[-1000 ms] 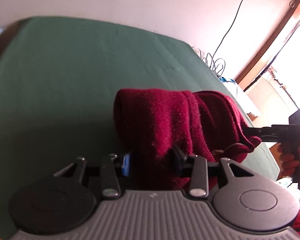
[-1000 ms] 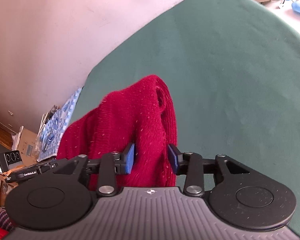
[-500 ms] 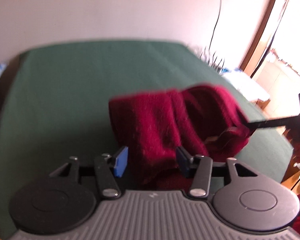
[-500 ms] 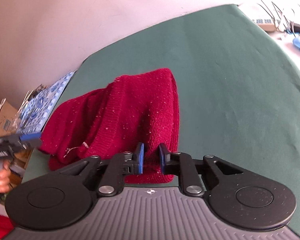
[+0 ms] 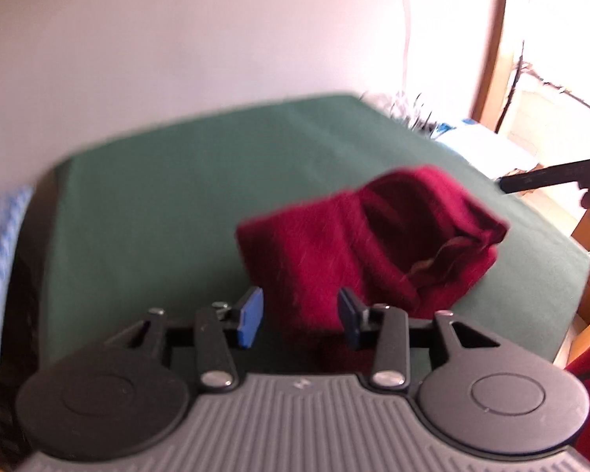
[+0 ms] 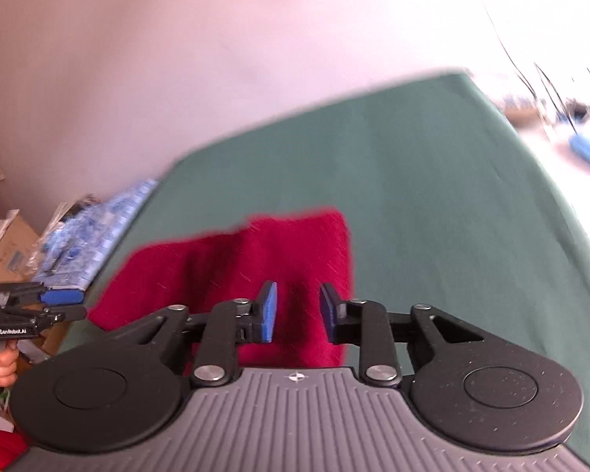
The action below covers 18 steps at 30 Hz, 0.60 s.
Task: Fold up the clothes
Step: 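Lower the sweater edge onto the bundle and open the left tool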
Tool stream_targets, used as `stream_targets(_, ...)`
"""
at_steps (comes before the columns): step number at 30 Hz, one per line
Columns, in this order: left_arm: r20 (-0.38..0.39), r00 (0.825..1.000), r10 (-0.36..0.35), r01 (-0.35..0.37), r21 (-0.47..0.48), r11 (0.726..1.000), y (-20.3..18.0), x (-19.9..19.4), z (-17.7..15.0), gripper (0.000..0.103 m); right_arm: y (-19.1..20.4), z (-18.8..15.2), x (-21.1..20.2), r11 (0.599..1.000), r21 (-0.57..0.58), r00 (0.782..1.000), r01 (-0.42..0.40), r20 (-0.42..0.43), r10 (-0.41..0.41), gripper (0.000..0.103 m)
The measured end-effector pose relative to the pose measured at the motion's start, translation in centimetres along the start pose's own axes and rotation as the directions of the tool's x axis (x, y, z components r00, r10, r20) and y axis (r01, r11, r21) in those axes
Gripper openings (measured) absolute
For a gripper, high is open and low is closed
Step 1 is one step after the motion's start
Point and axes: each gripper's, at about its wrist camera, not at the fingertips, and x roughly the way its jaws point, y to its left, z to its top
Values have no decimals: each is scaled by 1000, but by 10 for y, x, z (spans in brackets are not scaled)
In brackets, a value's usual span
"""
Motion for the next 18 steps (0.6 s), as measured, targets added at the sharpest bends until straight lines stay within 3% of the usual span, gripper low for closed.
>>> stream_targets(2, 34, 999, -39, 39, 9, 999, -8, 2, 7, 49, 16, -2, 13, 998, -58, 999, -30, -25, 29, 26)
stream_targets(7, -72, 995, -73, 77, 53, 996, -35, 55, -6, 49, 44, -21, 51, 979, -196, 992, -62, -117, 40, 25)
stream_targets(10, -131, 989, -63, 70, 52, 996, -37, 75, -26, 53, 43, -34, 67, 972, -234, 980, -2, -192, -44, 19)
stream_targets(18, -136, 987, -89, 96, 47, 994, -36, 78, -27, 55, 43, -35, 54, 970, -242, 985, 9, -166, -51, 18)
